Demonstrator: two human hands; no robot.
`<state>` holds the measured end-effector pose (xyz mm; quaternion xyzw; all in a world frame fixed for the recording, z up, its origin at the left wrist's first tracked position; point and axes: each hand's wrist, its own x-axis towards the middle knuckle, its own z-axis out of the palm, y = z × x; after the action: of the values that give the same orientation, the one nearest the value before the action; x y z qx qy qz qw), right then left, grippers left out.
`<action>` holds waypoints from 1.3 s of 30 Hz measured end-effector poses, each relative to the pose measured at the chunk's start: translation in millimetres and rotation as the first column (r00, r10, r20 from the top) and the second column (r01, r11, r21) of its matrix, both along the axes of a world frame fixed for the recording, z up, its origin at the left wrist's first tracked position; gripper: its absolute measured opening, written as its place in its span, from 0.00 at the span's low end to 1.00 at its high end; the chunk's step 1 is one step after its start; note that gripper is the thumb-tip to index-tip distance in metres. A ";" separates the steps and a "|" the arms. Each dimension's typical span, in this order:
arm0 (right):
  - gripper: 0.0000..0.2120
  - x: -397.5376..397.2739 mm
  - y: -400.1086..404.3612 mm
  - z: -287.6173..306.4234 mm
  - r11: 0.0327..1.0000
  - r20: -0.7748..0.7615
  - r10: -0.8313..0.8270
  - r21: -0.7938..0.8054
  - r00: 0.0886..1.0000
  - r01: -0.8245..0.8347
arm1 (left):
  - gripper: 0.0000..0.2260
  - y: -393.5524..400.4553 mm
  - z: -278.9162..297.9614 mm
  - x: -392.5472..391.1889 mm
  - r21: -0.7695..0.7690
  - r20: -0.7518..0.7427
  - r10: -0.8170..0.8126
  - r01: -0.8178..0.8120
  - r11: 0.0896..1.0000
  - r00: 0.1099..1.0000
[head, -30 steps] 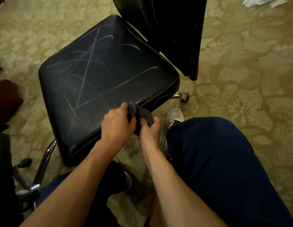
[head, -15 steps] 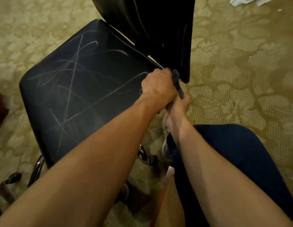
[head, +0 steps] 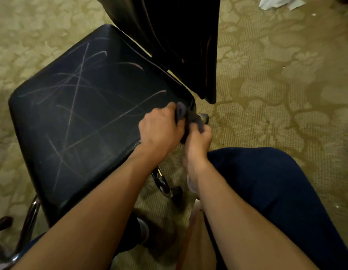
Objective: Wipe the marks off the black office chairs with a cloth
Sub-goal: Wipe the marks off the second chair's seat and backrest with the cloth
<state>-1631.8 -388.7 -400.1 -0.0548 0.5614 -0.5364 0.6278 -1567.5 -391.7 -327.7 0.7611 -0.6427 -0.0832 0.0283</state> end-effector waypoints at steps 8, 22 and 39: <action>0.06 -10.6 -53.7 -13.0 0.998 -0.033 -0.040 -0.055 0.999 0.038 | 0.12 -68.0 -12.4 -31.1 -0.023 -0.174 0.091 -0.097 0.995 0.981; 0.07 48.1 75.3 -9.7 0.939 -0.219 0.326 -0.035 0.920 -0.341 | 0.09 87.6 -2.3 45.3 0.048 -0.147 0.417 -0.415 0.909 0.897; 0.16 -10.7 -55.5 -26.3 1.000 -0.014 0.027 0.010 1.000 -0.027 | 0.10 -43.6 -5.6 -30.5 -0.034 -0.074 0.119 -0.121 0.992 0.990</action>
<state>-1642.5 -444.2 -426.3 -0.0629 0.5677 -0.5246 0.6313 -1598.0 -435.3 -333.3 0.7942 -0.5958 -0.0962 0.0708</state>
